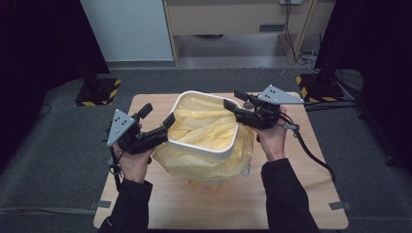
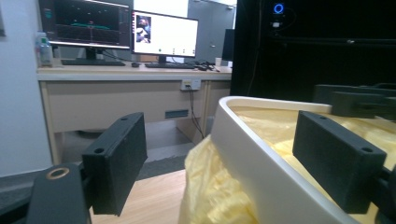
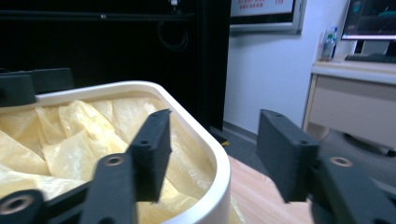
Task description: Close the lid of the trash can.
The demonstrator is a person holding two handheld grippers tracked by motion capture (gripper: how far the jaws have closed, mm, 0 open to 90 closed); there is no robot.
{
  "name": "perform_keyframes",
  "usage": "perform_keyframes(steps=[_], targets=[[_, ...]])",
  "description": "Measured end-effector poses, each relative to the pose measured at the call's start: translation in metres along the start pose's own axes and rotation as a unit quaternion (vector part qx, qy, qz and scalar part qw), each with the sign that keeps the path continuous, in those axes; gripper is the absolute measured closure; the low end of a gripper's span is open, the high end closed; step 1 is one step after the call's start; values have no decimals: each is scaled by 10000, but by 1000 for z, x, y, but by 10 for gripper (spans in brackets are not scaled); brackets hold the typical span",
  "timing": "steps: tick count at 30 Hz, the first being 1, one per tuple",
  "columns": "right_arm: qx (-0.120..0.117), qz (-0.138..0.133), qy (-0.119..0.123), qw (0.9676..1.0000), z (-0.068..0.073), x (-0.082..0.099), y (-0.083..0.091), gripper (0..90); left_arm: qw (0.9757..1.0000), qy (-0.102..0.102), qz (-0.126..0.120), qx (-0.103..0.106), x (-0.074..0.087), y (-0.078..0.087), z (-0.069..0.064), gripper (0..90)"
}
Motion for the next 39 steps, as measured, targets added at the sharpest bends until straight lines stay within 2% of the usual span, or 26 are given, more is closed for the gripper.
perform_keyframes(steps=[3,6,8,11,14,15,17,23,27,30,32,35,39], targets=[[-113,-153,52,9998,6,-3,7,352,9999,156,42,-41,-1,-6,5,178],[-311,-156,134,9993,14,-3,11,306,9996,273,66,-84,0,-11,9,172],[-442,-29,209,9988,20,-1,11,286,9996,247,49,-93,0,-12,9,174],[-481,29,429,9979,25,1,10,286,9999,45,82,-84,-1,-13,4,198],[-565,-15,334,9978,28,3,9,302,9998,-131,155,-51,0,-15,0,218],[-581,-18,313,9978,29,4,9,307,9997,-42,250,23,1,-15,0,231],[-640,2,263,9976,30,5,8,316,9998,140,120,85,5,-15,3,219],[-625,19,217,9978,31,5,8,325,9998,126,97,104,5,-16,3,222],[-543,-18,307,9981,31,4,10,288,9999,64,128,-13,3,-12,0,204],[-382,-174,254,9988,30,0,15,268,9998,140,-105,7,-3,-4,-1,184],[-220,-307,214,9991,29,-5,21,251,9998,43,-219,-16,-8,5,-3,181],[48,-445,285,9986,27,-10,29,219,9991,-110,-394,-126,-17,17,-3,181],[382,-560,193,9975,23,-12,38,183,9987,-221,-403,-232,-21,31,0,181]])
Point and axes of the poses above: each handheld gripper's, and its own axes: y roughly backward along the jaws, x roughly out of its underside, z roughly to its left, the point moved 3 cm from there along -y, roughly forward along the jaws, and after that the axes turned 7 degrees about -x, right-handed, at the moved point
